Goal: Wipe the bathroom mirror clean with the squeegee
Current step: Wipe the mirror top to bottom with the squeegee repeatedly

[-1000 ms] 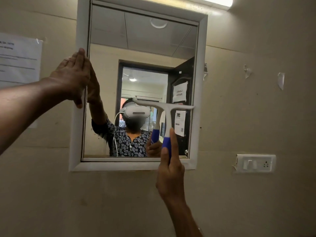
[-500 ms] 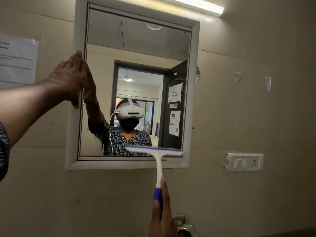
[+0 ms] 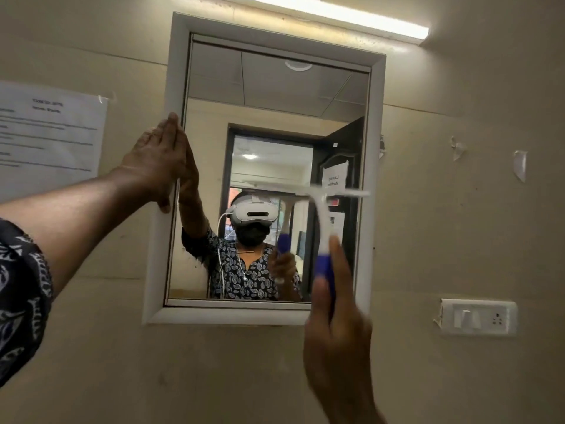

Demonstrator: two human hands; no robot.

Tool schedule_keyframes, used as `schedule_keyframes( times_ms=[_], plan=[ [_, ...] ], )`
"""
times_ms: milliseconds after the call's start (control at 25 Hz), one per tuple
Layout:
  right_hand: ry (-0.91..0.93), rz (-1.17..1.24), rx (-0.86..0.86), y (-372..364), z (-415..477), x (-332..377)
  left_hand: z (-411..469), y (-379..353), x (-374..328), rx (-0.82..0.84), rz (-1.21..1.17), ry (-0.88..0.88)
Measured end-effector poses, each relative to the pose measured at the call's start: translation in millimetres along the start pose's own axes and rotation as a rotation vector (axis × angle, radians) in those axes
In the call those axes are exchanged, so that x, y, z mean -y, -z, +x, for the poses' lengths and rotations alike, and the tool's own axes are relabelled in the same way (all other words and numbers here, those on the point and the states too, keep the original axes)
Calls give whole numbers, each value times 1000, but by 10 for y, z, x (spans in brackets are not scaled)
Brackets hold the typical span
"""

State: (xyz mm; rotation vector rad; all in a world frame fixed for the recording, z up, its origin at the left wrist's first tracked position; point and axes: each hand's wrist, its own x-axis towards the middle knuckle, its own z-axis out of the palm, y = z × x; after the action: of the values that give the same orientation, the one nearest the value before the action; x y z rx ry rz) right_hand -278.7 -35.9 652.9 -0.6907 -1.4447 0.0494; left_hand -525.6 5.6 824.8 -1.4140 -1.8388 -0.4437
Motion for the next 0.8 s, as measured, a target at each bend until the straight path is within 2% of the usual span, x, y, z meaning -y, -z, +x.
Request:
schedule_keyframes(
  times_ms=[200,320,520,800],
  plan=[
    [170,-73,-32,-297,1371,268,2,-8,-53,48,76,9],
    [164,-23,-37,-454,1827,343,25,-11,-83,56,87,15],
    [176,-2,-36,-586,2135,429,25,-35,-54,52,59,5],
    [125,-29,23,-575,2133,471,12,-26,-8,28,24,-28]
  ],
)
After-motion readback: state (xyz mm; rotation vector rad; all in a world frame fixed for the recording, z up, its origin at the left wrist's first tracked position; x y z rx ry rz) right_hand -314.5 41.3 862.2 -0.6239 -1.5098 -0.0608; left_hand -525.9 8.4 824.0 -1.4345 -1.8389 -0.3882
